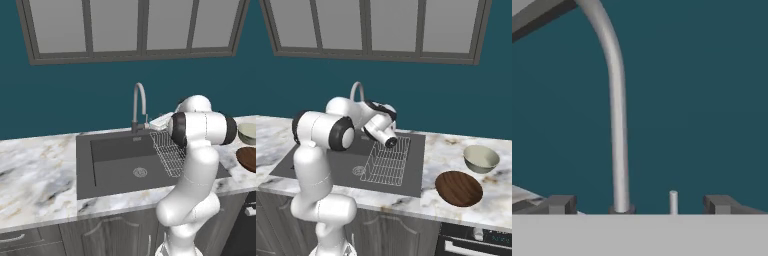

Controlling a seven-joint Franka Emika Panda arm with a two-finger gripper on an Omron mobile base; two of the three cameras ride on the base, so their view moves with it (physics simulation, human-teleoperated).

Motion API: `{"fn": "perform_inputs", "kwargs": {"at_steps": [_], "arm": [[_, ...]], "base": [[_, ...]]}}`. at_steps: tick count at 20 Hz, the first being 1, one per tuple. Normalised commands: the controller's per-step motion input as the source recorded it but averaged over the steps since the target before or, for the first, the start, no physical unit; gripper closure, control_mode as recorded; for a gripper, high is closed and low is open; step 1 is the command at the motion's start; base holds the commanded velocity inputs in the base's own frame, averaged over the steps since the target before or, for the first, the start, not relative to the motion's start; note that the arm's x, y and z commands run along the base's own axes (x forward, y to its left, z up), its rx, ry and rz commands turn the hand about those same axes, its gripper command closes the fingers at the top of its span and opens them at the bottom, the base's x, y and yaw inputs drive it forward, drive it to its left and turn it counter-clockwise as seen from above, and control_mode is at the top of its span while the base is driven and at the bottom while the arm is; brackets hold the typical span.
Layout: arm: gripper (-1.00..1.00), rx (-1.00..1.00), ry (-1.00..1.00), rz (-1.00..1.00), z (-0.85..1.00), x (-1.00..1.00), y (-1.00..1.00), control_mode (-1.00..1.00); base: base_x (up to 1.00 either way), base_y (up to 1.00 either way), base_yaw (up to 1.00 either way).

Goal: Rinse each bowl for a few seconds and place them down in the sink or on the counter.

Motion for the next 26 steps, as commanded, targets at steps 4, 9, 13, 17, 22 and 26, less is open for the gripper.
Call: {"fn": "perform_inputs", "kwargs": {"at_steps": [4,9,13,17,22,26], "arm": [[-1.00,0.02,0.00,0.00,-0.20,0.38,0.08,-1.00],[-1.00,0.03,0.00,0.00,-0.26,0.36,0.01,-1.00],[-1.00,0.03,0.00,0.00,-0.18,0.42,0.00,-1.00],[-1.00,0.03,0.00,0.00,-0.16,0.46,0.00,-1.00],[-1.00,0.03,0.00,0.00,-0.18,0.44,0.00,-1.00],[-1.00,0.04,0.00,0.00,-0.22,0.39,0.00,-1.00]], "base": [[0.00,0.00,0.00],[0.00,0.00,0.00],[0.00,0.00,0.00],[0.00,0.00,0.00],[0.00,0.00,0.00],[0.00,0.00,0.00]]}}
